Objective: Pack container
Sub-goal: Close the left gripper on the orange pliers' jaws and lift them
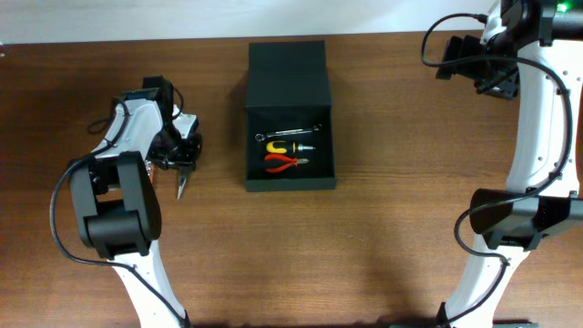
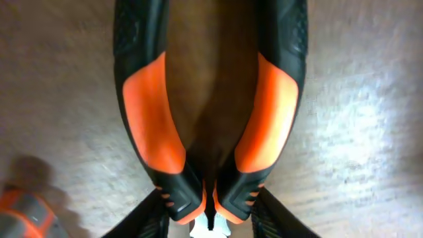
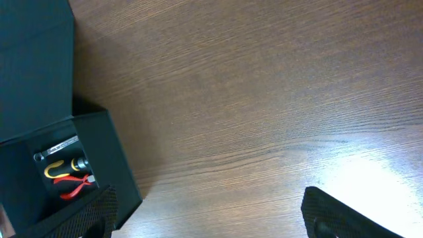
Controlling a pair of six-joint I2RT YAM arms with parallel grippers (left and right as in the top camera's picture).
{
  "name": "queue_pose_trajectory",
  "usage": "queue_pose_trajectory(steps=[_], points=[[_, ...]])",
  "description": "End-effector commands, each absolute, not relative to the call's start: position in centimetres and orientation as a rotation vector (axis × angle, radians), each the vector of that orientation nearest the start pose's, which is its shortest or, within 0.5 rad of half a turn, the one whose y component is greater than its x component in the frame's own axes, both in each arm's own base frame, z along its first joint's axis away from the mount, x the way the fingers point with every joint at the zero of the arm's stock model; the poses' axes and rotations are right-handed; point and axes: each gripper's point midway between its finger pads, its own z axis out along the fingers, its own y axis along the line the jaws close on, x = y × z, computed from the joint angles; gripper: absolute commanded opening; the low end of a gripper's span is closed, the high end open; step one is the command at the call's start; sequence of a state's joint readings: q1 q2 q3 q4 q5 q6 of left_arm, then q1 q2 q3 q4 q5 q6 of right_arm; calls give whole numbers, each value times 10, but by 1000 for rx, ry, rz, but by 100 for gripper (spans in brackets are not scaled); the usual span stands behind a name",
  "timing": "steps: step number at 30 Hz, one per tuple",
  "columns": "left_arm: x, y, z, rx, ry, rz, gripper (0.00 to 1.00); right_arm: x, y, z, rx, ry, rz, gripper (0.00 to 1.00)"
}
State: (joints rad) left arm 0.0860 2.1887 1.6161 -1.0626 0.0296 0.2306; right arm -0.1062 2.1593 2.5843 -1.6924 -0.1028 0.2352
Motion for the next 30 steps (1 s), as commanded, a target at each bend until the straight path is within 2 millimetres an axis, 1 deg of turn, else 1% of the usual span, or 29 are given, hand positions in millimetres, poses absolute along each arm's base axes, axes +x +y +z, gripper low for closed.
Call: queue_pose_trajectory(steps=[1, 3, 4, 5, 6, 10, 14, 15, 16, 17, 20, 23, 25, 27, 30], points=[[380, 27, -11, 234, 3258, -96, 54, 437, -33, 251, 481, 2814, 160, 89], [377, 27, -11, 234, 3268, -98, 63, 437, -33, 251, 481, 2814, 160, 89], [377, 27, -11, 234, 3271, -99, 72, 437, -33, 251, 481, 2814, 160, 89], [376, 27, -11, 235, 3275, -98, 83, 437, -33, 251, 481, 2814, 160, 89], [375, 27, -11, 235, 3277, -93, 86, 437, -33, 251, 481, 2814, 160, 89], [372, 28, -10, 236, 3292, -92, 85, 437, -33, 251, 432, 2820, 153, 88], [363, 27, -13, 237, 3322, -102, 76, 437, -33, 251, 433, 2820, 153, 88], [360, 27, -15, 237, 3330, -105, 67, 437, -33, 251, 433, 2820, 153, 88], [357, 26, -17, 238, 3337, -107, 56, 437, -33, 251, 433, 2820, 153, 88], [354, 26, -20, 238, 3343, -109, 50, 437, -33, 251, 433, 2820, 153, 88], [350, 25, -27, 238, 3346, -111, 49, 437, -33, 251, 433, 2820, 153, 88], [352, 24, -31, 228, 3331, -118, 47, 437, -33, 251, 433, 2820, 153, 88], [354, 24, -32, 221, 3320, -120, 42, 437, -33, 251, 433, 2820, 153, 88], [357, 24, -32, 215, 3311, -116, 28, 437, -33, 251, 433, 2820, 153, 88], [359, 22, -32, 212, 3299, -133, 22, 437, -33, 251, 433, 2820, 153, 88]])
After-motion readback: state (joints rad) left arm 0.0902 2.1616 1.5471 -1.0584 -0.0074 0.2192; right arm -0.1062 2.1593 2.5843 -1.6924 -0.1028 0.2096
